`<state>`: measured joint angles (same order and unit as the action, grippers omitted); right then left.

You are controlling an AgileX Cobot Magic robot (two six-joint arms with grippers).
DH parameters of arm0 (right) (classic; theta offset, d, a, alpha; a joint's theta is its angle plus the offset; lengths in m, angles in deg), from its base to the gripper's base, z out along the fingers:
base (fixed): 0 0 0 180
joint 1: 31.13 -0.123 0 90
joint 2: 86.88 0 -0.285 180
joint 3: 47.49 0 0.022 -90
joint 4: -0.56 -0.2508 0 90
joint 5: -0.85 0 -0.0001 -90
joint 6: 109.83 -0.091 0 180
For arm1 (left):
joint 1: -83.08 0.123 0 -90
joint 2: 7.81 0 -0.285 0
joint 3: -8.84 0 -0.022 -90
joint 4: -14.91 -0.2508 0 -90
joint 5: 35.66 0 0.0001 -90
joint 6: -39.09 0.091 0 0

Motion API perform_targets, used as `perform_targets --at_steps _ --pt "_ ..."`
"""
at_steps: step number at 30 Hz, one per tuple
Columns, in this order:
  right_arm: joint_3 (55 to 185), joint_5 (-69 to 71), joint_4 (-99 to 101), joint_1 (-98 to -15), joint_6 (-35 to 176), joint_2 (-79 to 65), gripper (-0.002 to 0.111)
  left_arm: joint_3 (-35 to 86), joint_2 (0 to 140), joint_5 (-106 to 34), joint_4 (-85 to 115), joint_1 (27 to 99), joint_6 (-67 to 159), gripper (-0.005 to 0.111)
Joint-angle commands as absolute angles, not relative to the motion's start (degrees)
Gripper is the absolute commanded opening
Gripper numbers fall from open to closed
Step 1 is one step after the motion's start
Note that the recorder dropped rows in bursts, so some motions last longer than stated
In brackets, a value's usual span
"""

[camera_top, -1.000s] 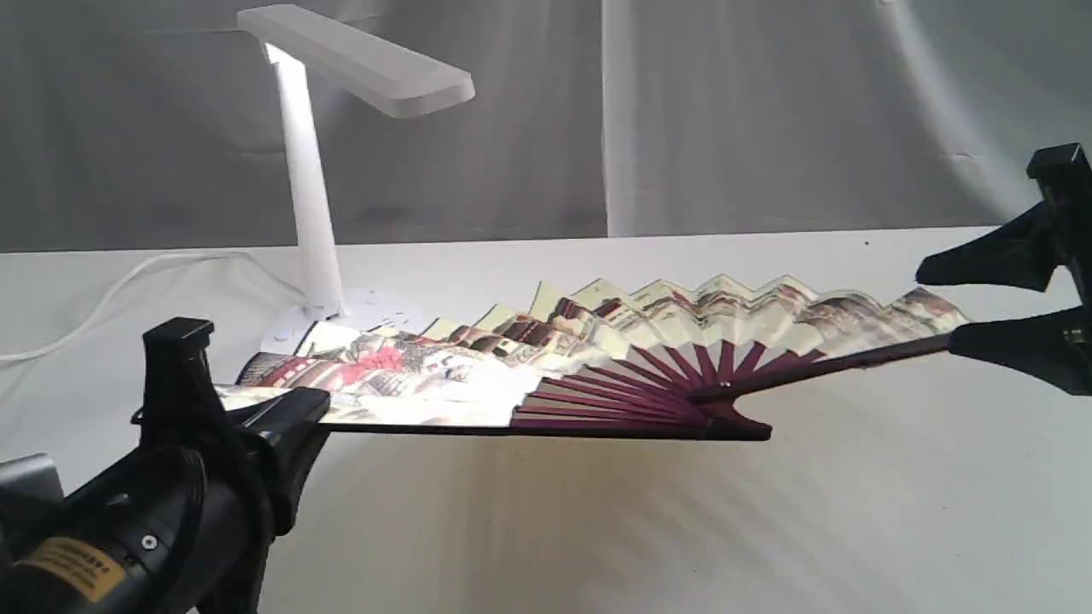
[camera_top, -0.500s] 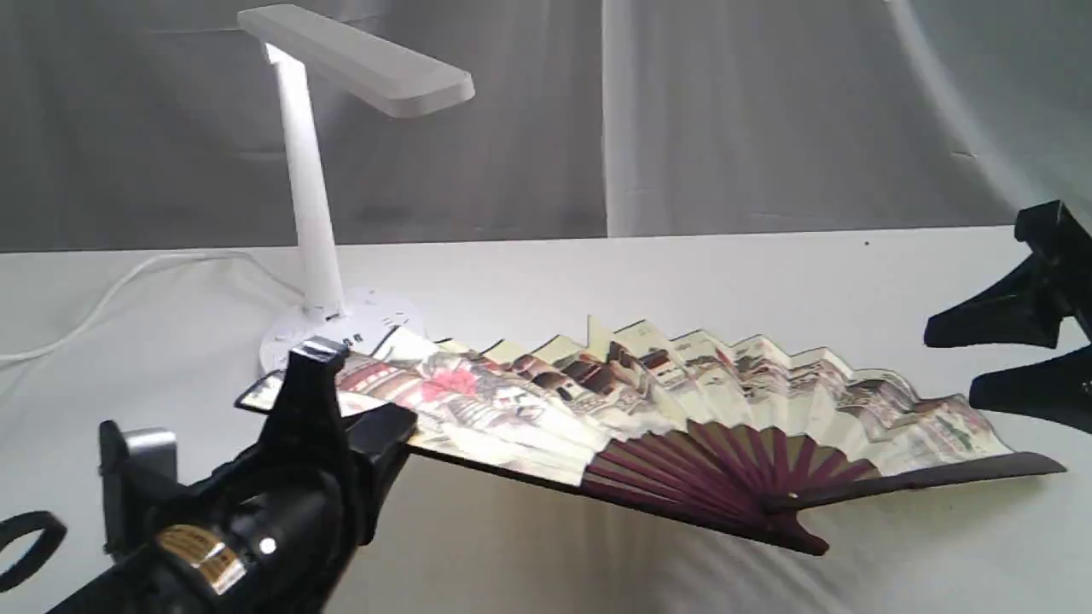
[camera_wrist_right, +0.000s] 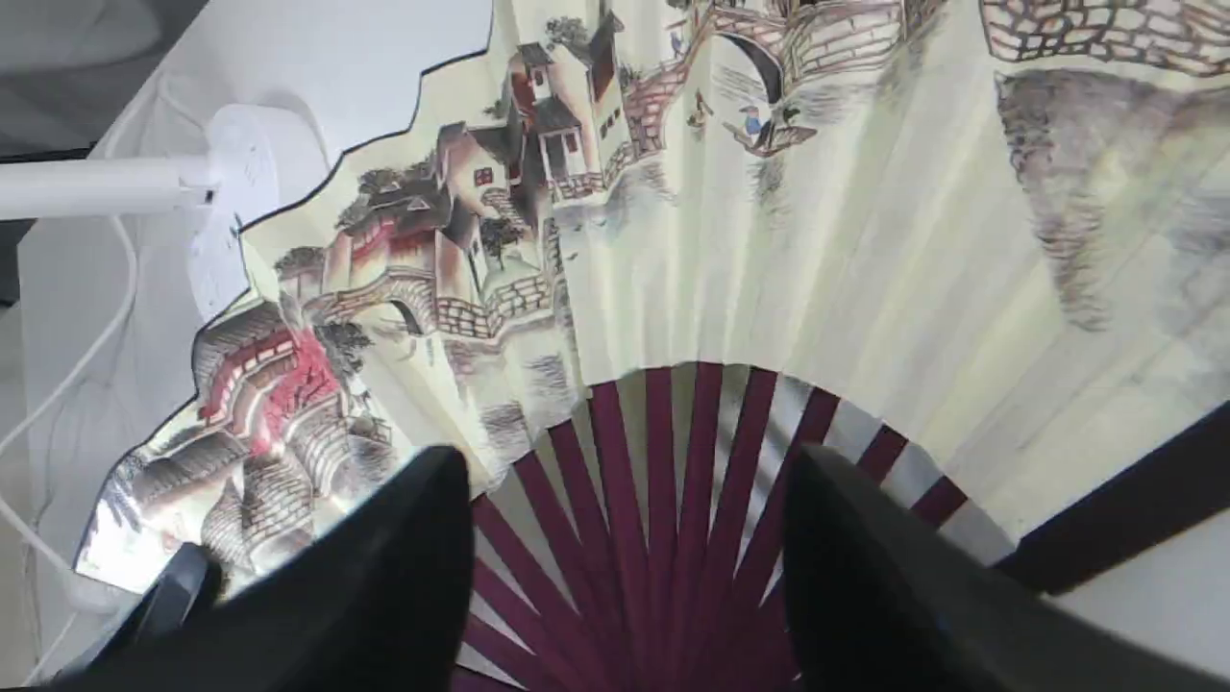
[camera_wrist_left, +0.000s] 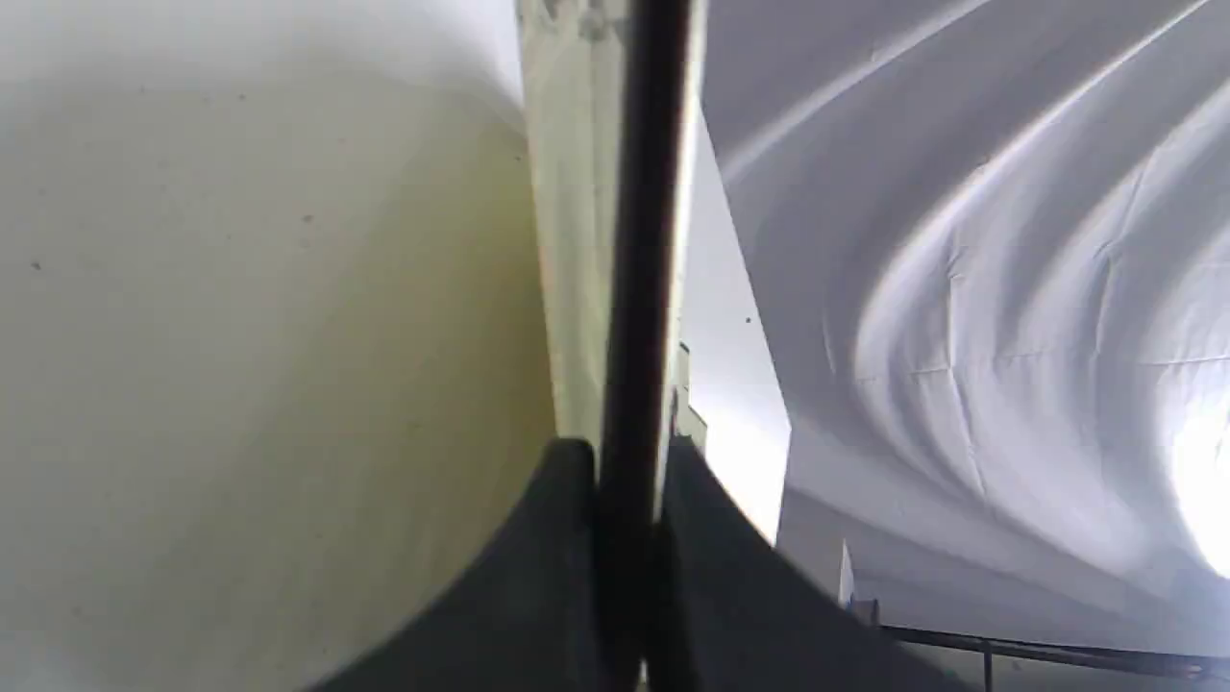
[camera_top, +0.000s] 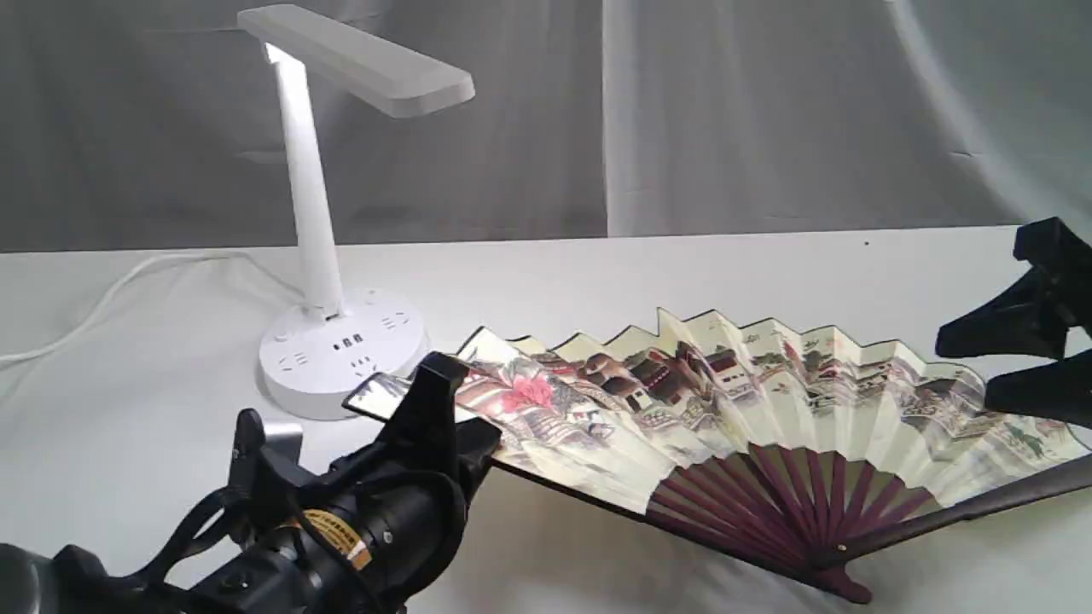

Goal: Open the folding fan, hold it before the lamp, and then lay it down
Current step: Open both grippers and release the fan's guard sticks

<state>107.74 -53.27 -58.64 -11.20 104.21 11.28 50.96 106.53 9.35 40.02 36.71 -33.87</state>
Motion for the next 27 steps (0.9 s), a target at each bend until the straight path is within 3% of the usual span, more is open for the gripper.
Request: perform_targets --at_steps 1,6,13,16,27 --pt "107.75 -52.16 -58.21 -11.02 104.86 11.13 0.049 50.60 107.09 10.36 39.58 36.83 -33.62 0.004" --pt "107.75 -52.16 -57.98 -11.02 104.86 11.13 0.049 50.60 107.23 10.36 39.85 37.17 -27.39 0.022" --pt "107.75 -52.28 -57.87 -11.14 105.50 11.13 0.049 50.60 107.23 3.77 39.85 39.45 -23.76 0.063" --pt "107.75 -52.28 -57.11 -11.14 105.50 11.13 0.049 50.60 107.23 -0.94 39.74 40.26 -23.63 0.072" --pt "107.75 -52.28 -54.44 -11.14 106.68 11.13 0.047 50.60 100.73 -8.02 32.58 47.12 -15.23 0.073"
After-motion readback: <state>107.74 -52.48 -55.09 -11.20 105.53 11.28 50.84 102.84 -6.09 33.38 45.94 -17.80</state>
